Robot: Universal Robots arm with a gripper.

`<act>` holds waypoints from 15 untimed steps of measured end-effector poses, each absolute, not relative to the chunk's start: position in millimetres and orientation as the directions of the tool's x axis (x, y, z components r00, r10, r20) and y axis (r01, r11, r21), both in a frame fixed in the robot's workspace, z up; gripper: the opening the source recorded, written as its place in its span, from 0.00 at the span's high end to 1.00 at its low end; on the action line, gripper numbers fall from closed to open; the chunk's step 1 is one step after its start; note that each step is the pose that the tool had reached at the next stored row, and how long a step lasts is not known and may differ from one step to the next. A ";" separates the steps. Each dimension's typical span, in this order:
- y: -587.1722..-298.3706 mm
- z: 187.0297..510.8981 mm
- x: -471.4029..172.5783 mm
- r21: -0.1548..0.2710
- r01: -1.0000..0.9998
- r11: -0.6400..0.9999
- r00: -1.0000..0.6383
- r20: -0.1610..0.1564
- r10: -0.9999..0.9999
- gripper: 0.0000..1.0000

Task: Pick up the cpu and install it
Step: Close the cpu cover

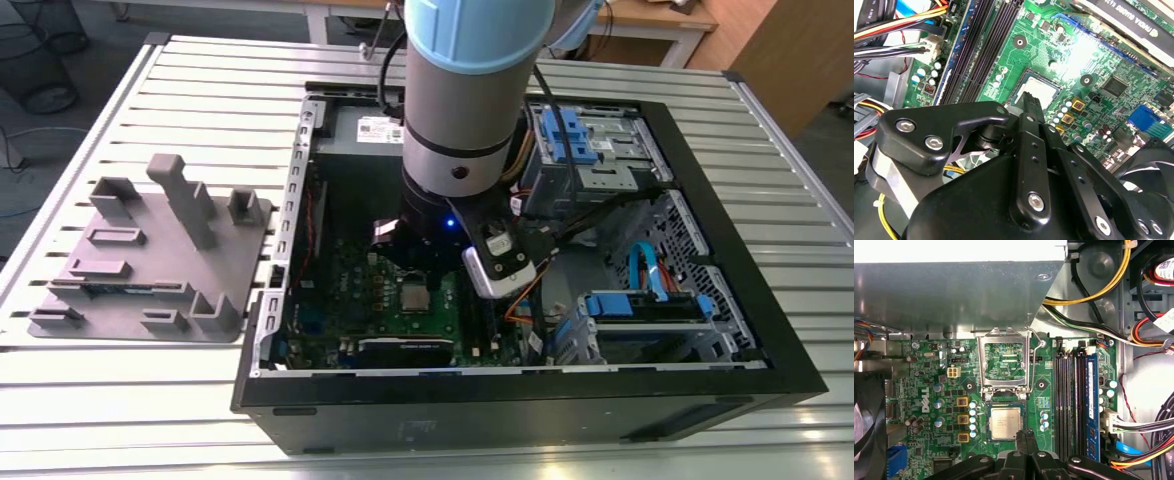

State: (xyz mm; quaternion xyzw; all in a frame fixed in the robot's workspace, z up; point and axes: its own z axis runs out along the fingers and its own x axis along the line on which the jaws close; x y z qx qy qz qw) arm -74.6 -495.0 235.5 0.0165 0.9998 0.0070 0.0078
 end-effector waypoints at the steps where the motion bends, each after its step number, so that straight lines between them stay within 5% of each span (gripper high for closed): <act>1: -495.0 235.5 -74.5 0.014 0.033 0.999 -0.999 -0.015 0.033 0.89; 15: -494.9 246.7 -74.4 0.014 0.033 0.999 -0.999 -0.015 0.033 0.89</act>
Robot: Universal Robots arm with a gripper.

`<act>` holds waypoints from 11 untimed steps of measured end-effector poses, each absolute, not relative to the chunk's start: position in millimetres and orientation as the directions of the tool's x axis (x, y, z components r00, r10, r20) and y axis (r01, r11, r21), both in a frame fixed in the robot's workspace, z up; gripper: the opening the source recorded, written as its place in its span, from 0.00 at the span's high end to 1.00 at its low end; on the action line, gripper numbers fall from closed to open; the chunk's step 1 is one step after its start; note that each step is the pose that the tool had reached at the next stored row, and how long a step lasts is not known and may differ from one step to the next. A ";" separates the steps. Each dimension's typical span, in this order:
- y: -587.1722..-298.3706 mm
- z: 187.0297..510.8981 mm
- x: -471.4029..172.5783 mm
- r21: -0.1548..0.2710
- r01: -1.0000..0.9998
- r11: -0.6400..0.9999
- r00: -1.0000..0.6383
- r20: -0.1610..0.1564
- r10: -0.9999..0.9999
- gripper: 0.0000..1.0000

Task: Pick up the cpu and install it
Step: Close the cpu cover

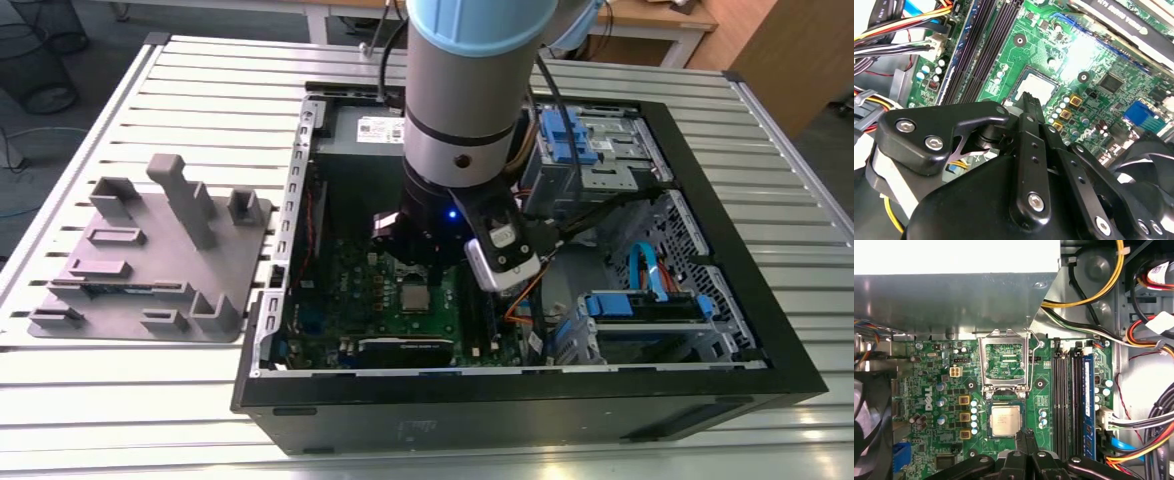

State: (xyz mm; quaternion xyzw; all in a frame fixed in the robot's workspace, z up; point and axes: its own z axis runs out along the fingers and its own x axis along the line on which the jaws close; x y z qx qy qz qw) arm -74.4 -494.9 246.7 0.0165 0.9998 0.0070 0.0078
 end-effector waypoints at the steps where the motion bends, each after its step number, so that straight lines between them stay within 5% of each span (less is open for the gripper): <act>1: -494.9 248.8 -74.4 0.014 0.033 0.999 -0.999 -0.015 0.033 0.89; 11: -494.9 258.6 -74.4 0.015 0.033 0.999 -0.999 -0.015 0.033 0.89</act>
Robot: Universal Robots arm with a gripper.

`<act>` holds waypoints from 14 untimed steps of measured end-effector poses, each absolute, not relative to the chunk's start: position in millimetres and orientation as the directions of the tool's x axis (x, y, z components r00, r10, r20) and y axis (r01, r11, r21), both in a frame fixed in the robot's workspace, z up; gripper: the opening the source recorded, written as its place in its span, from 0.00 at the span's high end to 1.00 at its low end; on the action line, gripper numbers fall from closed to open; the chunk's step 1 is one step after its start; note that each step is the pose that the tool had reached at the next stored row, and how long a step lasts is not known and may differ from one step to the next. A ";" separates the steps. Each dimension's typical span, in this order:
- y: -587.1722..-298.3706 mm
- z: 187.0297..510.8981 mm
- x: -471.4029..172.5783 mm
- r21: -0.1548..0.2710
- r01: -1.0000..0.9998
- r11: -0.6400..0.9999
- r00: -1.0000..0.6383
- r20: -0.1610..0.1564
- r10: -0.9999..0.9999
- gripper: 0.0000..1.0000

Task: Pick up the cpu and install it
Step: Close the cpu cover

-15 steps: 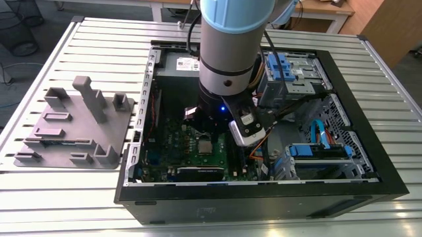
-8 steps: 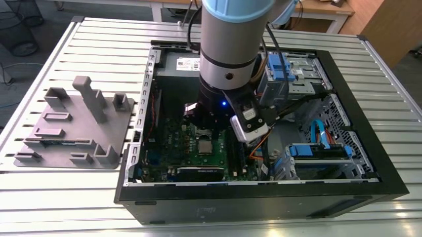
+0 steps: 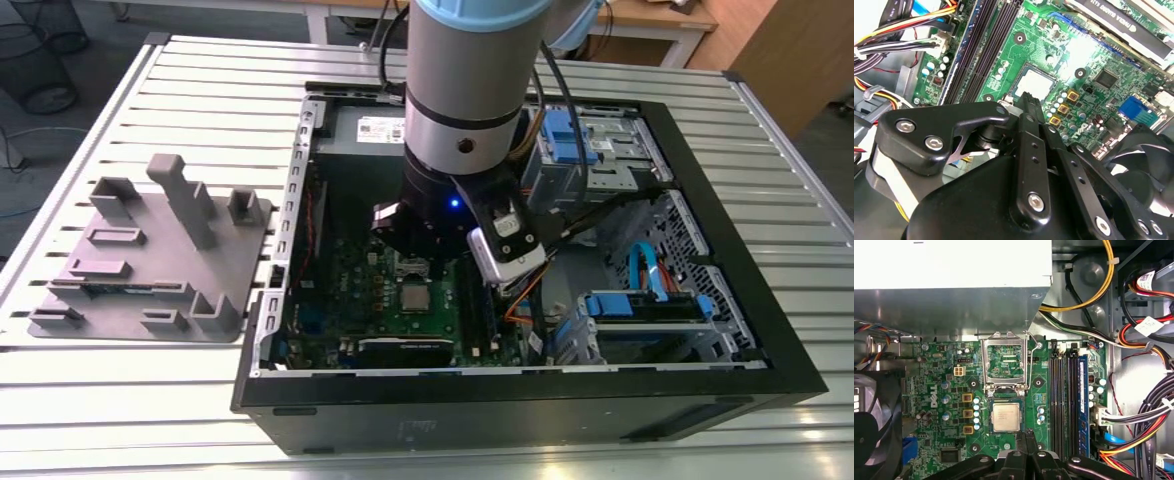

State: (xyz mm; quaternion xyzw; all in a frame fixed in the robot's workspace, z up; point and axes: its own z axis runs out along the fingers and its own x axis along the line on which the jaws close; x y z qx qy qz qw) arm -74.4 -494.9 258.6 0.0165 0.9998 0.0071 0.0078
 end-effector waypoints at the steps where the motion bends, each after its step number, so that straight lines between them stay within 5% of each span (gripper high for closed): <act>1: -494.9 258.7 -74.4 0.014 0.033 0.999 -0.999 -0.015 0.033 0.89; 14: -493.9 260.0 -74.3 0.014 0.033 0.999 -0.999 -0.015 0.033 0.89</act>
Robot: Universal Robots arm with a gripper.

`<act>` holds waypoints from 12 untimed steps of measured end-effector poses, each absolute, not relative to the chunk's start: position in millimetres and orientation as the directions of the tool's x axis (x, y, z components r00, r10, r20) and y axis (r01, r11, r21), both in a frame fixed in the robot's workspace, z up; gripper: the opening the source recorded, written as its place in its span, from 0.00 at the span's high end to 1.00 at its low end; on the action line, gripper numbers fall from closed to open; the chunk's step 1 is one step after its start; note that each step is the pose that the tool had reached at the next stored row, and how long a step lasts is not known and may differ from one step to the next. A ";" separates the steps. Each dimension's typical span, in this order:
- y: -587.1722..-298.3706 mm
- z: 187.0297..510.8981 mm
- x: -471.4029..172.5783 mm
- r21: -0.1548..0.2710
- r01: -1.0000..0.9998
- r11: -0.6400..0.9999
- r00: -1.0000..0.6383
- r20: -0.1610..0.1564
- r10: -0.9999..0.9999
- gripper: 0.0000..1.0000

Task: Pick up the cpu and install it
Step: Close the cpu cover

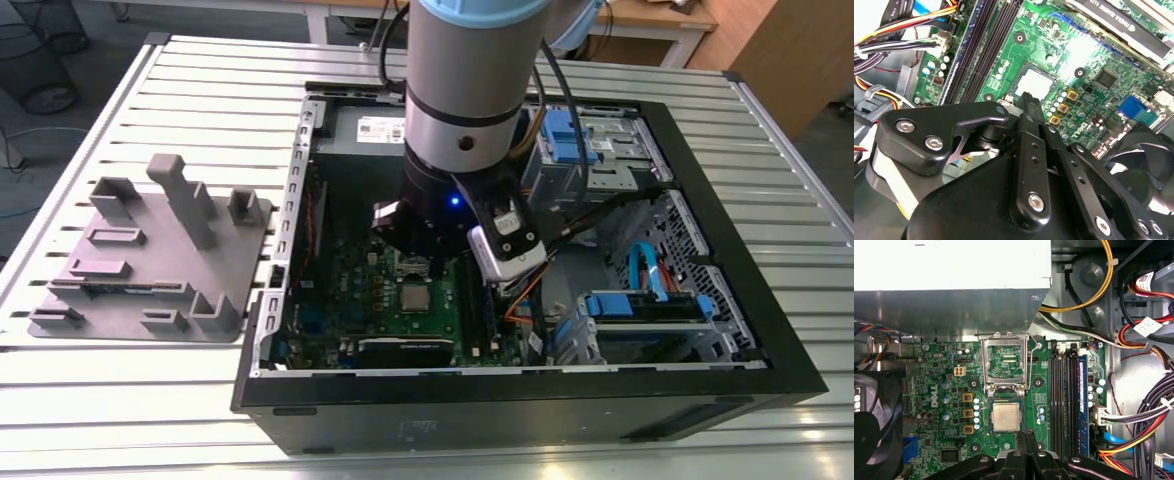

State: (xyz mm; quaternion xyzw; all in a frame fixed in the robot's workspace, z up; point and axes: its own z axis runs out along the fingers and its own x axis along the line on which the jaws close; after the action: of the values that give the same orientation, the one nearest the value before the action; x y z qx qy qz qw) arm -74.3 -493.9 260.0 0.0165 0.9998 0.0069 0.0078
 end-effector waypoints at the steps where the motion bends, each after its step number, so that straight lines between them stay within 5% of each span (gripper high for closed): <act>1: -493.1 259.7 -74.2 0.014 0.033 0.999 -0.999 -0.015 0.033 0.89; 12: -480.3 251.8 -57.6 0.014 0.033 0.999 -0.999 -0.015 0.033 0.89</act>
State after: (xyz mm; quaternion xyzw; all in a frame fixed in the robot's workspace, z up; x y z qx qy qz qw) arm -57.6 -480.3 251.8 0.0165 0.9998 0.0070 0.0078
